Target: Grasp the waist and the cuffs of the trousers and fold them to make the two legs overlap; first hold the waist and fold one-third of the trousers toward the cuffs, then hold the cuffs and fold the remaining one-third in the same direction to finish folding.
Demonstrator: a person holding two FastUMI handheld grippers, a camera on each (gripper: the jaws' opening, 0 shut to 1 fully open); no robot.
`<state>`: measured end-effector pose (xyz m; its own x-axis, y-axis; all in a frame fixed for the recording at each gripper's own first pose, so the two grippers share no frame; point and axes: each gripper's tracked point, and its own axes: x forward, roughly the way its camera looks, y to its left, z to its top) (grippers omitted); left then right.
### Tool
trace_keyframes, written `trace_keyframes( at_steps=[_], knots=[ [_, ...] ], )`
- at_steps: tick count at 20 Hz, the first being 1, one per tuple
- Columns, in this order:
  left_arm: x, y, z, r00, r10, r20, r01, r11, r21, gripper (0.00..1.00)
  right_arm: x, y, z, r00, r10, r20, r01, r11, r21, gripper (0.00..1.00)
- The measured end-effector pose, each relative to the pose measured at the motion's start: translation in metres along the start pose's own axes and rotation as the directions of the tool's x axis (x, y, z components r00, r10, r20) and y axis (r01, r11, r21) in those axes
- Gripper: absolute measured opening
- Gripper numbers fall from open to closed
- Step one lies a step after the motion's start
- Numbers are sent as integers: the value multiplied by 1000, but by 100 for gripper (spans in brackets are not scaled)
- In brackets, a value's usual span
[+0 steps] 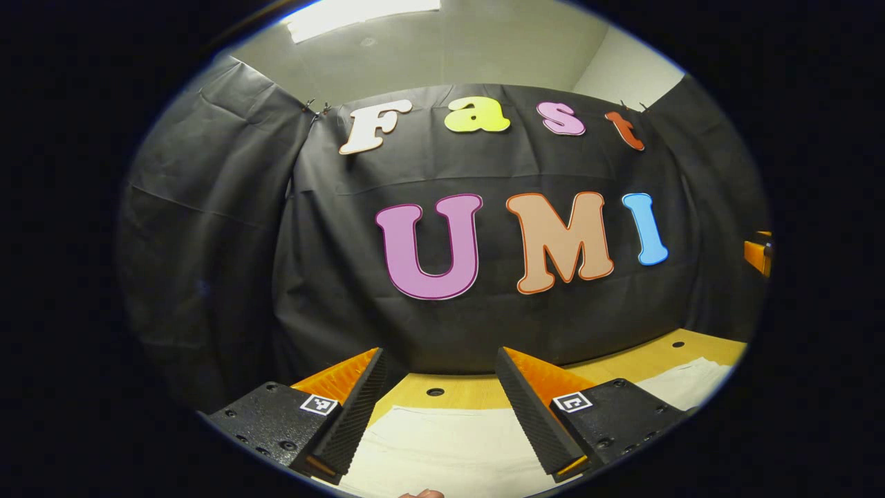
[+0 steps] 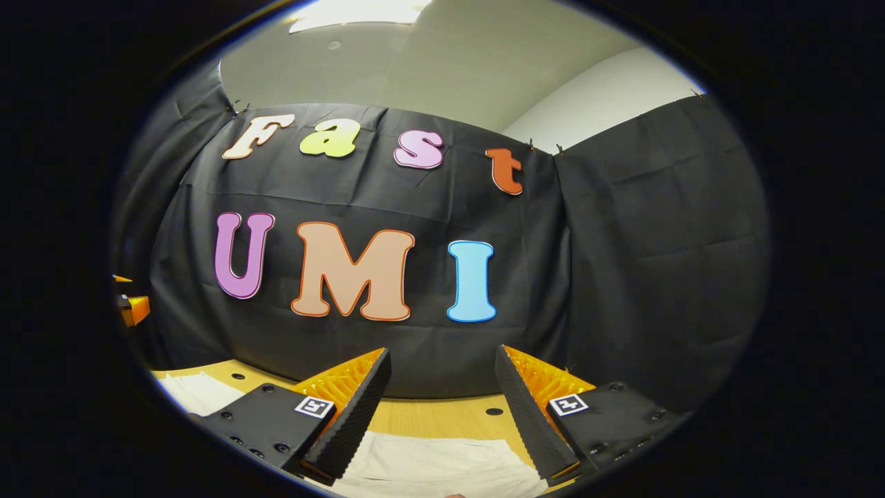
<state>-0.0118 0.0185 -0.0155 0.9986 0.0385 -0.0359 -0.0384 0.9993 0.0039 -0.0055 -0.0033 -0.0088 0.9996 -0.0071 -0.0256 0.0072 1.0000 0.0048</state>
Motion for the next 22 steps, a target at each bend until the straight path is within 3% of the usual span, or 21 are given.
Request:
trace_keyframes(
  at_steps=[4, 10, 17, 22],
  knots=[
    [-1, 3, -3, 1000, -2, -2, 2, 1000, 22, 96, -1, 0, 0, 1000, 2, -5, -2, 1000, 2, 97],
    [-5, 31, -15, 999, -44, -20, 48, 971, 234, 96, -2, 1, -1, 1000, 13, -11, -13, 1000, 9, 97],
    [-26, 66, -57, 985, -106, -140, 162, 856, 491, 96, -5, 10, -11, 999, 36, -28, -36, 999, 0, 97],
    [-52, 82, -113, 949, -145, -280, 293, 733, 614, 96, -11, 19, -21, 997, 53, -49, -54, 998, -15, 97]
  ],
)
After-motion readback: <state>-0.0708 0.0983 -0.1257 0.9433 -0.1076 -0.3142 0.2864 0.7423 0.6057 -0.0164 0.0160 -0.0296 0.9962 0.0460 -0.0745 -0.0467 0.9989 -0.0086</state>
